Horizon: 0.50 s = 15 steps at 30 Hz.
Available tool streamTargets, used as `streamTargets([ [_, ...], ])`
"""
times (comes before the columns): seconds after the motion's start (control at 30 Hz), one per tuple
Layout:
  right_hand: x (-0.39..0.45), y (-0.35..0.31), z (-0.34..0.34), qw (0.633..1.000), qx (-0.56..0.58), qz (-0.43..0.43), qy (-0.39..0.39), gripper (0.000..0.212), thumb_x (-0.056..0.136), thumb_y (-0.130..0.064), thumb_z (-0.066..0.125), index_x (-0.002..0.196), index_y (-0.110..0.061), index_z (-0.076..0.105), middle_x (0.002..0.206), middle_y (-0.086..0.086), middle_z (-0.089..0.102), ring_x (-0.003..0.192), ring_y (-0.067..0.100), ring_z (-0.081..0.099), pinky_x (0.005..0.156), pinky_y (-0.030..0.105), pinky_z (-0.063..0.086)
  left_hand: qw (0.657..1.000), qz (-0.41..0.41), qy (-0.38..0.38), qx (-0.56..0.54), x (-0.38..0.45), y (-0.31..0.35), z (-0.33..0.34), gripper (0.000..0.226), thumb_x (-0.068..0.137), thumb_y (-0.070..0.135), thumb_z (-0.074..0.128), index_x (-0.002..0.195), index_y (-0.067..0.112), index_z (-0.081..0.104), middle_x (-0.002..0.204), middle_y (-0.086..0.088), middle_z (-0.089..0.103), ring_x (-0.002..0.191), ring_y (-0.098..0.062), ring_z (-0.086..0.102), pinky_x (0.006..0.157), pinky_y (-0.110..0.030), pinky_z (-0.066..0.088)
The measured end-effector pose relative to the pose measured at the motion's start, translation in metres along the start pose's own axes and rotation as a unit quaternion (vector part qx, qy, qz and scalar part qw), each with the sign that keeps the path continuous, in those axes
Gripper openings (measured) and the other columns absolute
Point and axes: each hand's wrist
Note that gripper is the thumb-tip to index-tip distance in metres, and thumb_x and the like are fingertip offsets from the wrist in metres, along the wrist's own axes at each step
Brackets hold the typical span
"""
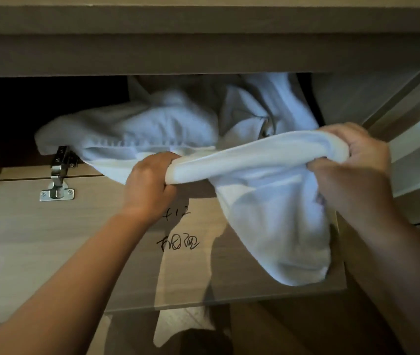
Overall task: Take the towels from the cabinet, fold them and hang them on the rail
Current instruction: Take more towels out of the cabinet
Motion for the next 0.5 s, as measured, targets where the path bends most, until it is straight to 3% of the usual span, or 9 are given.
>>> streamTargets([
  [0.07, 0.003, -0.002, 0.0, 0.997, -0.065, 0.029, -0.01, 0.035, 0.077, -0.008, 0.061, 0.107, -0.025, 0.065, 0.105, -0.007, 0.051, 0.091, 0.02, 0.058, 0.076, 0.033, 0.053, 0.994, -0.045, 0.012, -0.102, -0.006, 0.009, -0.006, 0.026, 0.08, 0.005, 0.061, 0.096, 0.025, 0.065, 0.084, 0.007, 0.067, 0.079, -0.009, 0.057, 0.064, -0.019, 0.041],
  [0.17, -0.01, -0.018, 0.004, 0.985, -0.067, -0.077, -0.14, 0.068, 0.071, -0.024, 0.062, 0.137, -0.034, 0.046, 0.128, -0.012, 0.039, 0.114, 0.005, 0.045, 0.093, 0.017, 0.039, 0.971, -0.093, 0.046, -0.214, -0.009, 0.026, -0.024, 0.014, 0.071, 0.019, 0.064, 0.081, 0.029, 0.063, 0.068, 0.02, 0.064, 0.063, 0.004, 0.054, 0.054, -0.01, 0.039],
  [0.23, -0.018, -0.026, 0.013, 0.961, -0.056, -0.123, -0.242, 0.091, 0.069, -0.033, 0.068, 0.149, -0.04, 0.026, 0.145, -0.013, 0.031, 0.134, 0.006, 0.037, 0.106, 0.025, 0.036, 0.957, -0.11, 0.038, -0.265, -0.006, 0.039, -0.037, 0.016, 0.071, 0.016, 0.068, 0.085, 0.023, 0.065, 0.071, 0.018, 0.066, 0.063, 0.002, 0.055, 0.059, -0.016, 0.046],
  [0.27, -0.019, -0.028, 0.021, 0.949, -0.064, -0.136, -0.275, 0.101, 0.067, -0.038, 0.072, 0.152, -0.041, 0.017, 0.152, -0.014, 0.026, 0.139, 0.007, 0.032, 0.11, 0.029, 0.034, 0.948, -0.113, 0.02, -0.296, -0.006, 0.046, -0.043, 0.021, 0.068, 0.014, 0.069, 0.087, 0.021, 0.065, 0.074, 0.013, 0.067, 0.067, -0.003, 0.058, 0.062, -0.026, 0.05],
  [0.33, -0.021, -0.032, 0.037, 0.939, -0.045, -0.129, -0.314, 0.113, 0.066, -0.038, 0.081, 0.153, -0.045, 0.01, 0.156, -0.014, 0.024, 0.141, 0.007, 0.033, 0.11, 0.025, 0.033, 0.93, -0.102, -0.015, -0.353, -0.004, 0.062, -0.053, 0.027, 0.064, 0.011, 0.065, 0.089, 0.022, 0.064, 0.079, 0.005, 0.068, 0.074, -0.017, 0.062, 0.064, -0.04, 0.053],
  [0.4, -0.023, -0.036, 0.049, 0.939, 0.066, -0.093, -0.323, 0.1, 0.068, -0.022, 0.082, 0.146, -0.05, 0.027, 0.146, -0.013, 0.044, 0.128, 0.002, 0.048, 0.098, 0.014, 0.039, 0.919, -0.077, -0.049, -0.383, -0.004, 0.073, -0.061, 0.034, 0.06, 0.013, 0.066, 0.092, 0.024, 0.063, 0.085, 0.002, 0.068, 0.078, -0.02, 0.065, 0.063, -0.038, 0.054],
  [0.5, -0.025, -0.033, 0.051, 0.946, 0.182, -0.005, -0.266, 0.052, 0.073, 0.003, 0.077, 0.102, -0.039, 0.065, 0.1, -0.012, 0.07, 0.091, -0.001, 0.063, 0.08, 0.015, 0.049, 0.892, -0.031, -0.081, -0.444, -0.006, 0.078, -0.069, 0.05, 0.054, 0.026, 0.071, 0.103, 0.025, 0.062, 0.093, 0.005, 0.068, 0.084, -0.011, 0.066, 0.066, -0.025, 0.053],
])
Point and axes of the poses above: each hand's wrist, its own x-axis towards the middle knuckle, its own z-axis out of the palm, y = z × x
